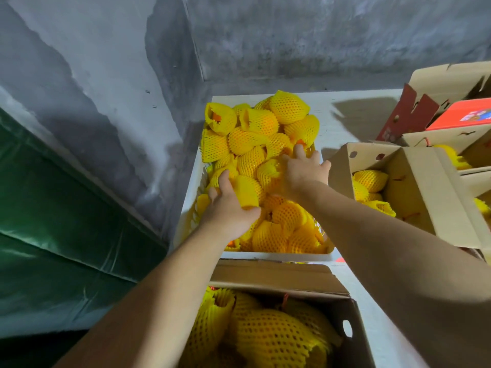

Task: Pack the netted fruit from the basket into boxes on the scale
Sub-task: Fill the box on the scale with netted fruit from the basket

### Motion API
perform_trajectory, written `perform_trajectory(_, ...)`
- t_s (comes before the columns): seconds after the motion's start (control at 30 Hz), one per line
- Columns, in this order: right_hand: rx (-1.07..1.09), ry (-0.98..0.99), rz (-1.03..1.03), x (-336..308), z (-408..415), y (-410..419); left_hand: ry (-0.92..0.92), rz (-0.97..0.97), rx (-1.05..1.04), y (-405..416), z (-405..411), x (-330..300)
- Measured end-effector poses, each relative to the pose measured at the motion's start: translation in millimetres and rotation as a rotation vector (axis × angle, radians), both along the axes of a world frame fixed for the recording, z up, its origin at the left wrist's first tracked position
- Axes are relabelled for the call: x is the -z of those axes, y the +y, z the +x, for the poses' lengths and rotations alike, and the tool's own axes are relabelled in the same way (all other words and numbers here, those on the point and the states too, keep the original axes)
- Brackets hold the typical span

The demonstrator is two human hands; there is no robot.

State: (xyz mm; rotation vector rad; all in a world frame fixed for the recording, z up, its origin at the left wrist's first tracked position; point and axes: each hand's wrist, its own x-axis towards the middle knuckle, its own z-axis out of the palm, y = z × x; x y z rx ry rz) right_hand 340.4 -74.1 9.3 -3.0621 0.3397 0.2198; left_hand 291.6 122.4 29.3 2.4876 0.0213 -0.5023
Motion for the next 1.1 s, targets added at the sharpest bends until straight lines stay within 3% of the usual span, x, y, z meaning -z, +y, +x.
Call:
perform_trajectory(0.17, -0.019, 0.055, -0.086, 2, -3, 2, -0.204, 0.188, 0.162, -13, -5, -3)
perform_trajectory(0.3, 0.078, 0.167, -0.105, -5, 19, 15, -0.079, 0.038, 0.065, -28, -8, -2)
perform_trajectory(0.47, 0.159, 0.303, -0.085, -11, 41, 24, -0.069, -0.044, 0.018, -25, -21, 0)
perform_trajectory(0.7, -0.080, -0.084, -0.010, 7, -4, 0, -0.032, -0.288, -0.123, -22, -26, -5)
perform_trajectory(0.87, 0.073, -0.391, 0.465, 17, -33, -6, 0.001, -0.604, -0.321, -29, -22, -8)
perform_trajectory(0.97, -0.001, -0.262, 0.413, 21, -46, 2, 0.073, -0.648, -0.319, -39, -22, -12)
perform_trajectory(1.1, -0.049, -0.191, 0.536, 25, -57, 6, 0.090, -0.453, -0.259, -42, -23, -4)
